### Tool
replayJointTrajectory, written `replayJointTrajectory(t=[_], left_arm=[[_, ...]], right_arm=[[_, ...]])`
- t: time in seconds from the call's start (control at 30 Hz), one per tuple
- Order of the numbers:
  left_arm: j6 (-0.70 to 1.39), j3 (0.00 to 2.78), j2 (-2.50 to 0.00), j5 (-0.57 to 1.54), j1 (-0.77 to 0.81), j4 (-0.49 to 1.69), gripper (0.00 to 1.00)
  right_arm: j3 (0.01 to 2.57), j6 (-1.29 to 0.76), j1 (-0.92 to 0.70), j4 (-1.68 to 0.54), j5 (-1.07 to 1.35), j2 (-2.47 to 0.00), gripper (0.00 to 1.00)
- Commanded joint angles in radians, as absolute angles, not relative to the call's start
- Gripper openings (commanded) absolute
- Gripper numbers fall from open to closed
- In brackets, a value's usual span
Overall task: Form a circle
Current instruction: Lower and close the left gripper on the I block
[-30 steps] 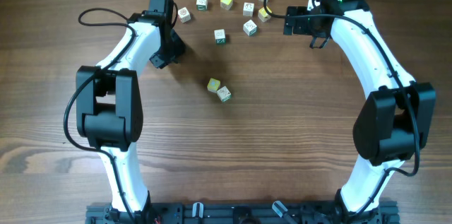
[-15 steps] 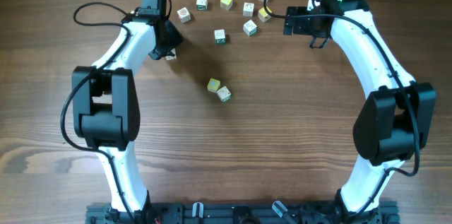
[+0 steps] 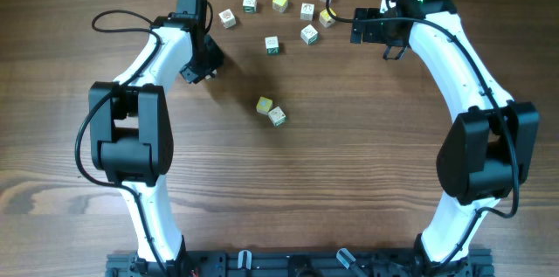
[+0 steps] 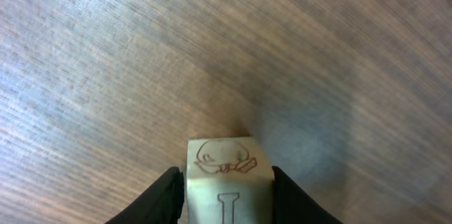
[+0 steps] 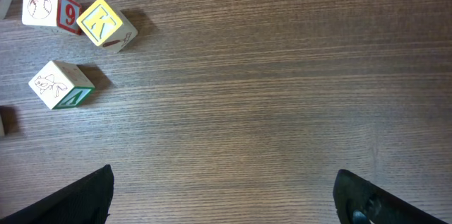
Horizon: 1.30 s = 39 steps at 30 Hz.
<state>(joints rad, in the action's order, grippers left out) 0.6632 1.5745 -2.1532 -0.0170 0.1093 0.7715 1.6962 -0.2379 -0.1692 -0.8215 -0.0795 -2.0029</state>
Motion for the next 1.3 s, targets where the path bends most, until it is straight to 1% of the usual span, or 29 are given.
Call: replayJointTrajectory(t=[0.0, 0.13, 0.23, 0.27, 0.33, 0.4, 0.43, 0.5, 0.53, 0.57, 0.63, 0.67, 0.73, 0.8, 1.1, 1.2, 1.27], left_arm=[[0.659, 1.575, -2.105, -0.007, 0.11, 0.824, 0.4], [0.659, 1.575, -2.069, 0.084, 0.12, 0.905, 0.4], [0.658, 1.575, -2.069, 0.112, 0.133, 0.967, 0.4], [0.658, 1.575, -2.069, 0.102, 0.136, 0.972, 0.43], [0.658, 1.575, -2.069, 0.019, 0.133, 0.924, 0.55], [0.658, 1.575, -2.069, -0.043, 0.129, 0.884, 0.72], [0.658, 1.575, -2.069, -0.073, 0.127, 0.866, 0.77], [0.658, 1.575, -2.069, -0.111, 0.126, 0.847, 0.79], [0.658, 1.575, -2.069, -0.11, 0.126, 0.843, 0.78], [0.658, 1.575, -2.07, -0.11, 0.126, 0.842, 0.74], [0.658, 1.575, -2.075, -0.11, 0.13, 0.845, 0.7], [0.658, 1.57, -2.08, -0.111, 0.133, 0.845, 0.63], [0.658, 1.563, -2.088, -0.111, 0.136, 0.841, 0.6], [0.659, 1.562, -2.091, -0.125, 0.136, 0.839, 0.55], [0.658, 1.556, -2.132, -0.144, 0.136, 0.828, 0.54], [0.659, 1.556, -2.132, -0.122, 0.136, 0.825, 0.39], [0.658, 1.556, -2.132, -0.098, 0.136, 0.865, 0.41]], right_arm=[[1.706, -0.229, -0.173, -0.819, -0.09, -2.005, 1.0], [1.706, -0.228, -0.173, -0.819, -0.09, -2.005, 1.0], [1.706, -0.229, -0.173, -0.819, -0.09, -2.005, 1.0], [1.706, -0.229, -0.173, -0.819, -0.09, -2.005, 1.0], [1.706, -0.229, -0.173, -0.819, -0.09, -2.005, 1.0], [1.706, -0.229, -0.173, -0.819, -0.09, -2.005, 1.0], [1.706, -0.229, -0.173, -0.819, -0.09, -2.005, 1.0], [1.706, -0.229, -0.173, -0.819, -0.09, -2.005, 1.0], [1.706, -0.228, -0.173, -0.819, -0.09, -2.005, 1.0], [1.706, -0.229, -0.173, -0.819, -0.09, -2.005, 1.0], [1.706, -0.229, -0.173, -0.819, -0.09, -2.005, 1.0], [1.706, -0.229, -0.173, -0.819, -0.09, -2.005, 1.0], [1.706, -0.229, -0.173, -0.819, -0.09, -2.005, 1.0], [1.706, -0.229, -0.173, -0.819, -0.09, -2.005, 1.0], [1.706, -0.229, -0.173, -0.819, -0.09, -2.005, 1.0], [1.706, -0.229, -0.173, -0.819, -0.09, -2.005, 1.0], [1.706, -0.229, -0.173, -0.819, -0.09, -2.005, 1.0]])
